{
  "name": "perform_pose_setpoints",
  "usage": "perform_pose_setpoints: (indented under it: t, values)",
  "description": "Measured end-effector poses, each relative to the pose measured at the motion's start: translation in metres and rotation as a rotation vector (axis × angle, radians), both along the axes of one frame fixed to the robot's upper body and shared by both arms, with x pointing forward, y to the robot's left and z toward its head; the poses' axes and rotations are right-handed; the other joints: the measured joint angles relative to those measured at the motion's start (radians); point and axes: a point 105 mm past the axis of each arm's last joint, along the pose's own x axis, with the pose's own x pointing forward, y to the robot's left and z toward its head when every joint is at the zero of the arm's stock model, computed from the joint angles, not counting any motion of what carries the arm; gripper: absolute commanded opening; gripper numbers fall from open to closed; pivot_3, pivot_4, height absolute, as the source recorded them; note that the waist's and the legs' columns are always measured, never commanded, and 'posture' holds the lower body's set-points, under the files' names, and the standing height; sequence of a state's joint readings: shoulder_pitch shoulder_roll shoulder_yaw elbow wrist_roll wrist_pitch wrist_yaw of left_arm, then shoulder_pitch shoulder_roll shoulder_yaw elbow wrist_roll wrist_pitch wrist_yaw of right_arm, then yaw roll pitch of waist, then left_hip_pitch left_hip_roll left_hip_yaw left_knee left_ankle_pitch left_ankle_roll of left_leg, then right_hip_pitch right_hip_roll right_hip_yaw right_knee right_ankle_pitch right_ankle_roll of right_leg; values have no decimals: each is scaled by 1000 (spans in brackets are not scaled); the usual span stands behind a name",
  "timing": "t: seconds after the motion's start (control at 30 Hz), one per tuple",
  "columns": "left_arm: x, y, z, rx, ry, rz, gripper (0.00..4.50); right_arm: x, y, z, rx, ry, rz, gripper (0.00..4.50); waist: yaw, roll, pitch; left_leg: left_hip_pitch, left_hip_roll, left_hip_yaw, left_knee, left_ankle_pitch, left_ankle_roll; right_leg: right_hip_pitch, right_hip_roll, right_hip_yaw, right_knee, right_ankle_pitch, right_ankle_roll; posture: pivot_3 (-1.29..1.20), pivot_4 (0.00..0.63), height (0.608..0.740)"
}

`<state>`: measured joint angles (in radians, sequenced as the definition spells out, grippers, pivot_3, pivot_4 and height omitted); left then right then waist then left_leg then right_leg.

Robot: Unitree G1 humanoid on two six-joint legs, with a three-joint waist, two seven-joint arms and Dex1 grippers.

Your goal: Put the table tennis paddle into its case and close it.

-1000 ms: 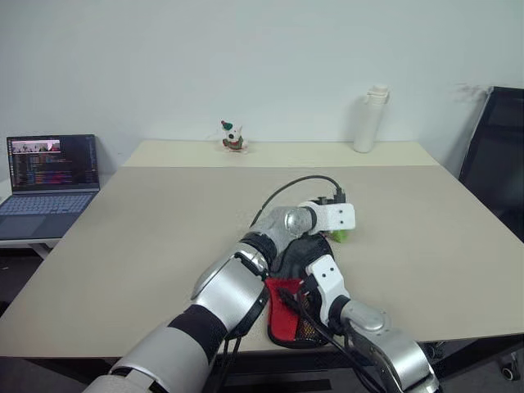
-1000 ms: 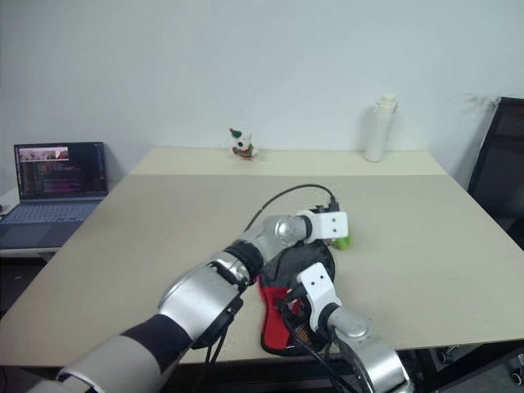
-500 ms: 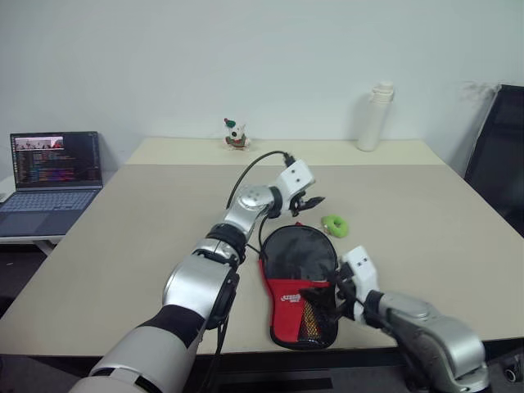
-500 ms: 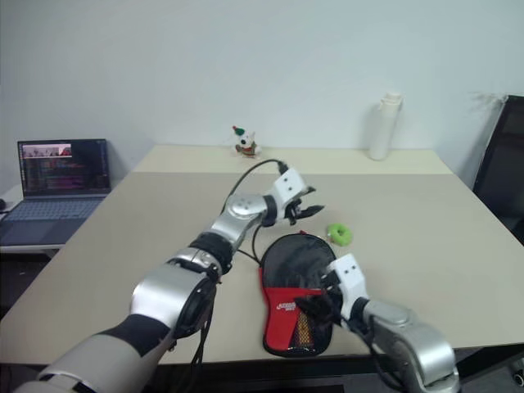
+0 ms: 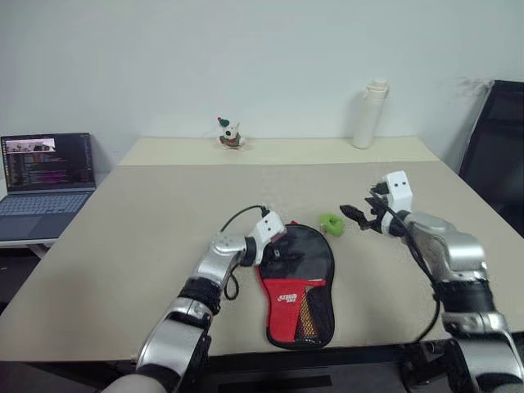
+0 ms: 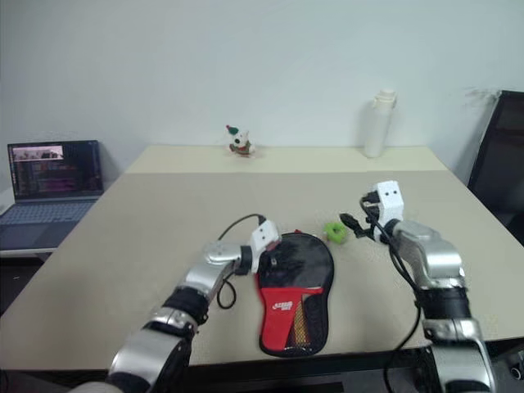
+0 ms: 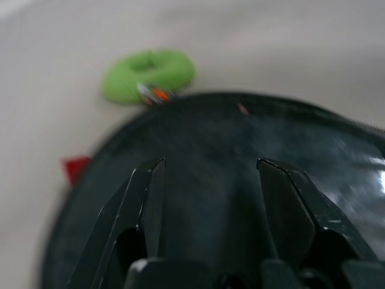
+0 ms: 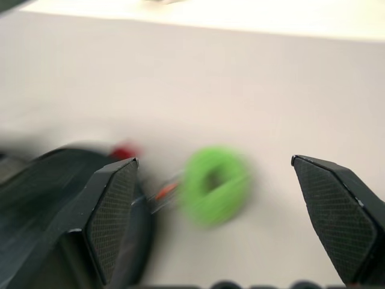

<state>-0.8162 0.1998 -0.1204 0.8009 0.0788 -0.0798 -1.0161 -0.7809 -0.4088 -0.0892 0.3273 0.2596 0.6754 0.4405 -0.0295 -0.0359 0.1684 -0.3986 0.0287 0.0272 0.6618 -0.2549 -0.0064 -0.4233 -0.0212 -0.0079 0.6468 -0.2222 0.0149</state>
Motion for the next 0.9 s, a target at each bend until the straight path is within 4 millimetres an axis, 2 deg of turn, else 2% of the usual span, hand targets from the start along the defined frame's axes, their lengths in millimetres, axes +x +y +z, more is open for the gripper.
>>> perform_pose_setpoints:
  t: [0.17,0.33,0.43,0.53,0.73,0.9]
  values:
    - [-5,1,6,5,-20,2,2622,23,5,-36,2,90,-43,4500,1,1,1,-1,0,1,0,0,0,0,-1,1,0,0,0,0,150,740]
    - [-6,7,5,22,-12,17,2622,28,12,-66,-4,158,-60,4500,0,2,1,-1,1,0,0,0,0,0,-3,0,0,0,0,0,150,740]
    - [-6,10,6,25,-17,20,2622,30,13,-68,-27,155,-59,4500,0,2,1,0,1,0,0,0,0,0,-3,0,1,0,0,0,150,740]
    - [-6,9,5,29,-17,17,2649,30,15,-70,-41,146,-52,3946,0,2,1,0,1,0,0,0,0,1,-3,0,1,0,0,0,150,740]
    - [-10,3,1,50,-10,-13,2649,30,27,-71,-46,139,-10,1915,0,3,1,1,1,0,0,0,0,1,-3,0,1,0,0,0,150,740]
    - [-20,-2,-4,14,54,-82,2649,29,26,-71,-51,135,-6,162,0,3,1,1,1,0,0,0,0,1,-3,0,1,0,0,0,150,740]
